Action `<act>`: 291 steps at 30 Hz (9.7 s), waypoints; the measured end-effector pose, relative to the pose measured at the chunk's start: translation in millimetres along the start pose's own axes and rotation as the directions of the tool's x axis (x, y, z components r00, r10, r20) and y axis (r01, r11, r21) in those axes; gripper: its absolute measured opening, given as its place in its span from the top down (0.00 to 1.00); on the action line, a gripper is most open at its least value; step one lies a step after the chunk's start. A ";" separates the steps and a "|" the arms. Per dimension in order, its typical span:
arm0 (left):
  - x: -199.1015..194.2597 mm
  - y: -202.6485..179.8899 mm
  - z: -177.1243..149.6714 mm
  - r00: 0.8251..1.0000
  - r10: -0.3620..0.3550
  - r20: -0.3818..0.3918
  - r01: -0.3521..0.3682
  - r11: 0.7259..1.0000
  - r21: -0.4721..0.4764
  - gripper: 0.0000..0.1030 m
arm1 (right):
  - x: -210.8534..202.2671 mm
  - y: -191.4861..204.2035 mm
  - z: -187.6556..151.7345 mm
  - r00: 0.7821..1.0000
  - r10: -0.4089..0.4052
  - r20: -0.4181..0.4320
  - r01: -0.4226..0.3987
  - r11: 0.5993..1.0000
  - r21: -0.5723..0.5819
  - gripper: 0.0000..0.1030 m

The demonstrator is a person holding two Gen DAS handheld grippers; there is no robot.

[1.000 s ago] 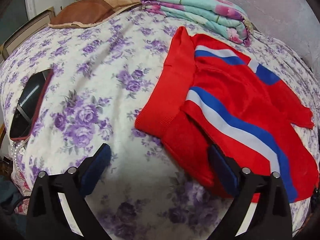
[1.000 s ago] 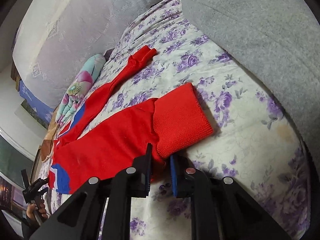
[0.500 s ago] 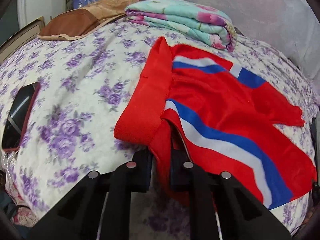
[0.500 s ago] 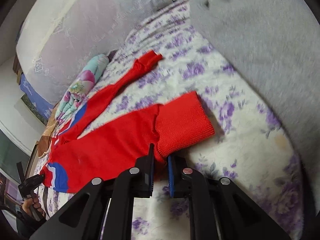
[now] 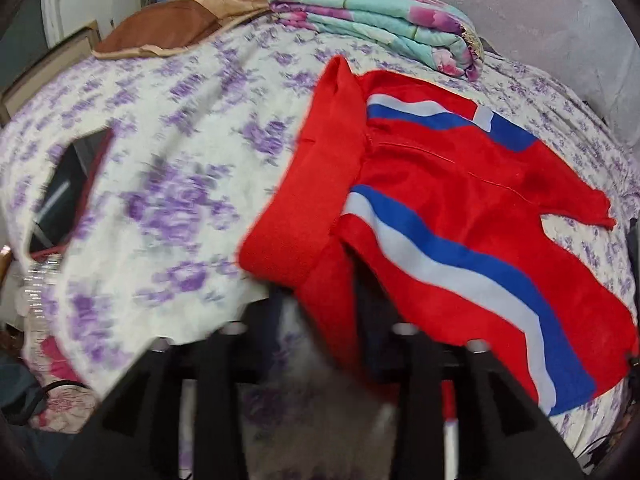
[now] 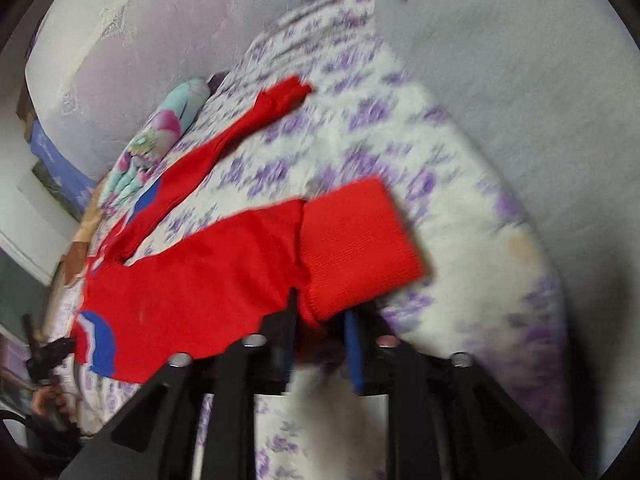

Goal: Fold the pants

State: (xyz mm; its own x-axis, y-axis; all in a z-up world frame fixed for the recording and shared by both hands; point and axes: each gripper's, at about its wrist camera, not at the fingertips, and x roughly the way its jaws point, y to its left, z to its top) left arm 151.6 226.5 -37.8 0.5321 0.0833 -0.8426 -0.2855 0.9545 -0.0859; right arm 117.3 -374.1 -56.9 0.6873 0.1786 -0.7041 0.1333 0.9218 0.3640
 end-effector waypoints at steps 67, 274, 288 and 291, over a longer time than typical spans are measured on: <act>-20.2 15.4 37.0 0.973 -0.217 -0.080 0.223 0.972 0.069 0.68 | 84.8 285.7 -36.6 0.842 0.360 -0.402 -0.539 0.607 -0.584 0.96; -7.5 -44.7 5.3 0.977 -0.213 0.029 0.206 0.964 0.168 0.06 | 216.8 329.3 106.0 0.740 0.501 -0.450 -0.643 0.723 -0.253 0.56; -8.3 -41.6 -3.0 0.986 -0.157 0.051 0.147 0.975 0.168 0.08 | 147.9 299.2 58.7 0.760 0.493 -0.423 -0.615 0.756 -0.225 0.58; -25.9 -53.9 -5.0 0.967 -0.243 0.070 0.228 0.957 0.177 0.08 | 63.7 244.3 61.7 0.828 0.520 -0.211 -0.560 0.786 -0.260 0.44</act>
State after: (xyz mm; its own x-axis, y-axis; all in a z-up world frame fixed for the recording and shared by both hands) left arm 149.2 171.5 -13.9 0.6402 -0.1318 -0.7569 -0.0109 0.9835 -0.1804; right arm 237.7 -158.8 24.7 0.4876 0.6999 -0.5219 -0.4657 0.7142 0.5226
